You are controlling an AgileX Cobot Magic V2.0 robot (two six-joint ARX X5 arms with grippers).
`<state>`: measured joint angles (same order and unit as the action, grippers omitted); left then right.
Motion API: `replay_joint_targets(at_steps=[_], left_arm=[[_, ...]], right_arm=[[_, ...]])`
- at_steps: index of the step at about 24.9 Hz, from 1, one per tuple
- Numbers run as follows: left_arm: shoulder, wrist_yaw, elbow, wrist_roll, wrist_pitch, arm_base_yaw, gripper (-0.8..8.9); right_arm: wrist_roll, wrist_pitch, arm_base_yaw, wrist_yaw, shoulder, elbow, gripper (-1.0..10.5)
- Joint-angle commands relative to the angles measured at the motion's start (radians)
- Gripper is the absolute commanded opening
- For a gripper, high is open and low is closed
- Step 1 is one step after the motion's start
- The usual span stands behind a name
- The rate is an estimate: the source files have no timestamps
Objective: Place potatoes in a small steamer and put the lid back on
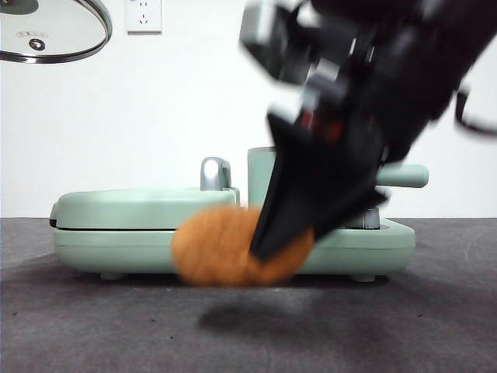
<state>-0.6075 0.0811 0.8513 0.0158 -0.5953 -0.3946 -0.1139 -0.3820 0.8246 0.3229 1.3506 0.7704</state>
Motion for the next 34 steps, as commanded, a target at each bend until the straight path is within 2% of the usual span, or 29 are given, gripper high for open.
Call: replay_joint_targets(at_steps=[1,5,8,15,20,28,34], left_arm=[[0.001,0.000,0.017,0.003,0.034,-0.001,0.15],[0.001,0.000,0.017,0.003,0.035,-0.001,0.15],[0.001,0.000,0.017,0.003,0.034,-0.001,0.15],[0.001,0.000,0.017,0.024,0.034,-0.001,0.15],[0.000,0.000,0.017,0.025,0.035,-0.001,0.15],[0.000,0.000,0.017,0.026,0.035,-0.001,0.15],[0.000,0.000,0.017,0.027,0.034,-0.001,0.15]], right_arm=[[0.063,-0.129,0.008,-0.065,-0.080,0.069,2.1],[0.169,-0.422,-0.017,-0.222,-0.167,0.253,2.1],[0.182,-0.575,-0.058,-0.279,-0.165,0.404,2.1],[0.176,-0.605,-0.166,-0.272,-0.101,0.566,2.1],[0.116,-0.575,-0.251,-0.267,0.006,0.636,2.1],[0.071,-0.487,-0.362,-0.168,0.215,0.743,2.1],[0.048,-0.450,-0.401,-0.137,0.344,0.824,2.1]])
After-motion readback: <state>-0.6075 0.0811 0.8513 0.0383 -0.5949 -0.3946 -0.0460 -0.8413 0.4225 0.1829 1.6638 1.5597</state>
